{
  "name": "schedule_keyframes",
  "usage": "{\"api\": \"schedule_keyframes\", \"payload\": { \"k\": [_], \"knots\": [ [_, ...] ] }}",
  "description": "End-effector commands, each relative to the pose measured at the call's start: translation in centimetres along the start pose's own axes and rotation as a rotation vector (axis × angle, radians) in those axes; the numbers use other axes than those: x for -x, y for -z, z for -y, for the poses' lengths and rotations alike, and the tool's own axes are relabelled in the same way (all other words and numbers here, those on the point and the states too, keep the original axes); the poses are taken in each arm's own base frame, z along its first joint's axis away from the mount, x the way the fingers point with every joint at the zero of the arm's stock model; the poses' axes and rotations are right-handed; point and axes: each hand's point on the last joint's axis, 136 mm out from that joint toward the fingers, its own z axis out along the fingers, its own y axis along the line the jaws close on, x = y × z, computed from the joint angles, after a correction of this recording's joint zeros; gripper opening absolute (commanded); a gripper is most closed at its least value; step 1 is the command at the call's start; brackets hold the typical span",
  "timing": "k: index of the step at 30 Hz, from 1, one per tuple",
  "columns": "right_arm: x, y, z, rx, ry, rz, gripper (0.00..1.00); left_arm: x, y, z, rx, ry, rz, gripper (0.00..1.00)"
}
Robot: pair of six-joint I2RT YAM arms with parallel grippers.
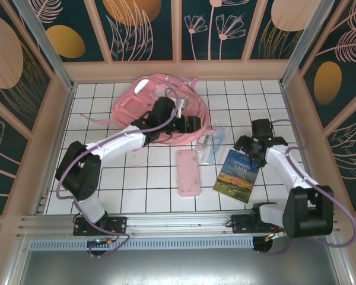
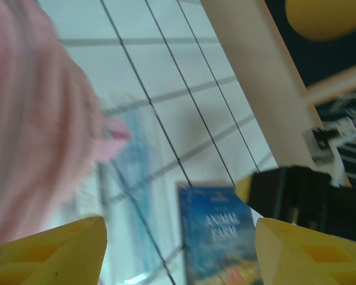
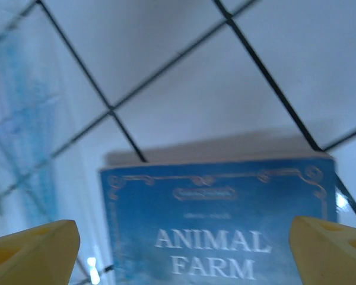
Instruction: Pack the student bag
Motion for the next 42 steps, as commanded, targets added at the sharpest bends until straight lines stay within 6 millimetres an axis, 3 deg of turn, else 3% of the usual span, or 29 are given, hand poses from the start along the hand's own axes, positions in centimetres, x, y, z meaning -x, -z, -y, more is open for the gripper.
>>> {"api": "schedule_keyframes", "payload": {
  "k": [1,4,10,14,18,25,33,38,42],
  "knots": [
    [-0.4,0.3,2.7,-0.094,-0.073,0.046,0.91,-2.6,-2.1,3.1,-0.106,0.010,-0.043,0.65],
    [-1.3,0.3,4.2,-0.145,-0.089,0.048,0.91,-6.2,-4.4,4.6,-0.139,-0.005,-0.141,0.62],
    [-1.0,0.0,4.9,-0.184,-0.111,0.079,0.92,-11.3,-7.8,3.0,-0.070,0.003,-0.269,0.54],
    [-2.7,-0.9,5.8,-0.185,-0.179,0.054,0.99,-12.1,-8.2,1.1,0.000,-0.011,-0.280,0.54],
    [-4.4,-1.6,6.3,-0.151,-0.254,0.041,0.99,-11.9,-8.2,0.9,0.011,-0.031,-0.272,0.54],
    [-7.7,-3.8,2.9,0.102,-0.313,-0.082,0.97,-12.3,-8.4,0.8,0.004,-0.022,-0.285,0.48],
    [-7.4,0.6,-1.2,0.266,-0.261,-0.113,0.88,-14.2,-10.7,-1.7,0.062,0.030,-0.341,0.43],
    [-8.5,0.6,-2.7,0.345,-0.241,-0.161,0.78,-13.9,-11.8,-2.1,0.073,0.050,-0.330,0.41],
    [-8.4,0.8,-3.7,0.396,-0.228,-0.157,0.68,-14.8,-12.5,-3.2,0.099,0.072,-0.357,0.38]
  ]
}}
